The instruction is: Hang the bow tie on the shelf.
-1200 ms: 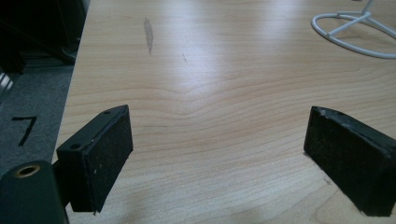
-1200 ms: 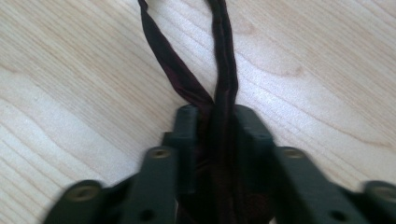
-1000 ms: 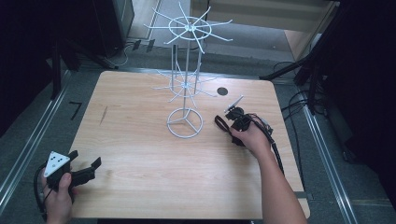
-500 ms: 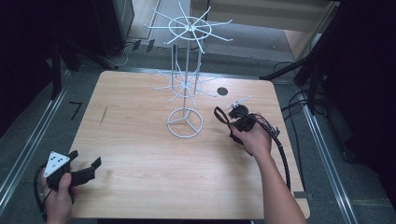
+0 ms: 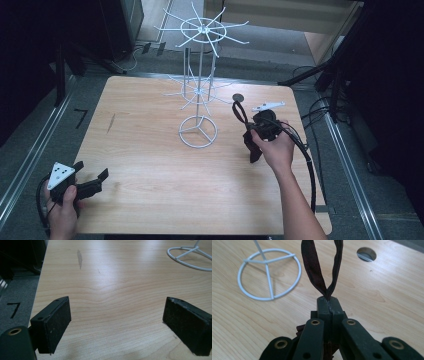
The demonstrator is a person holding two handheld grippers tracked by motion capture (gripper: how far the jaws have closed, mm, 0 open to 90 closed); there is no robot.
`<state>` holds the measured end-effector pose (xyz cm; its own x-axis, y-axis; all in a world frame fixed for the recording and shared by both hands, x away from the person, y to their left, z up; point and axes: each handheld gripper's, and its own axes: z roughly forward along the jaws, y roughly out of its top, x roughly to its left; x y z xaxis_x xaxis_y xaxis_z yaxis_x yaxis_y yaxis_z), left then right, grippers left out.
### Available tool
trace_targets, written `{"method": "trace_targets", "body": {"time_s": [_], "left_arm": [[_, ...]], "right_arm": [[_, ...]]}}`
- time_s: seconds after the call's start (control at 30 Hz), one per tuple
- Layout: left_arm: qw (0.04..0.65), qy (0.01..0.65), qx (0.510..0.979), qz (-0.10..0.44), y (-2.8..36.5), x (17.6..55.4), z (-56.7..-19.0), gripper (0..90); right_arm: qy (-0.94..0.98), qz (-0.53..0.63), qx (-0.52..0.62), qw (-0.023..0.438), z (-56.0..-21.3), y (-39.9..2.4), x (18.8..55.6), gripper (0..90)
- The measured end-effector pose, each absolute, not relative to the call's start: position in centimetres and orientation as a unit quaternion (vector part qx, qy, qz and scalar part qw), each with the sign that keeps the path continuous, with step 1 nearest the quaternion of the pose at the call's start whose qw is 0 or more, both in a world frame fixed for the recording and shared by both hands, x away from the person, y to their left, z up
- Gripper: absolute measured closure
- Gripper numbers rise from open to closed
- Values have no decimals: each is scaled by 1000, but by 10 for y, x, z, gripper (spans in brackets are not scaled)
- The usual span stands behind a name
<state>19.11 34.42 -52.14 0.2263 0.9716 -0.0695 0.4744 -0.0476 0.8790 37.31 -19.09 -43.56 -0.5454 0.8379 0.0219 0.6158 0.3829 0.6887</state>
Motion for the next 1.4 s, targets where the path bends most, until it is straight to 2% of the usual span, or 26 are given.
{"method": "trace_targets", "body": {"time_s": [0.53,0.97,1.4], "left_arm": [[421,548,660,294,344,191,-521,88],[419,548,661,295,344,192,-521,88],[420,548,661,295,344,191,-521,88]], "right_arm": [[773,405,447,195,-414,-193,354,900],[726,464,463,207,-408,-214,340,900],[718,496,437,217,-400,-204,322,900]]}}
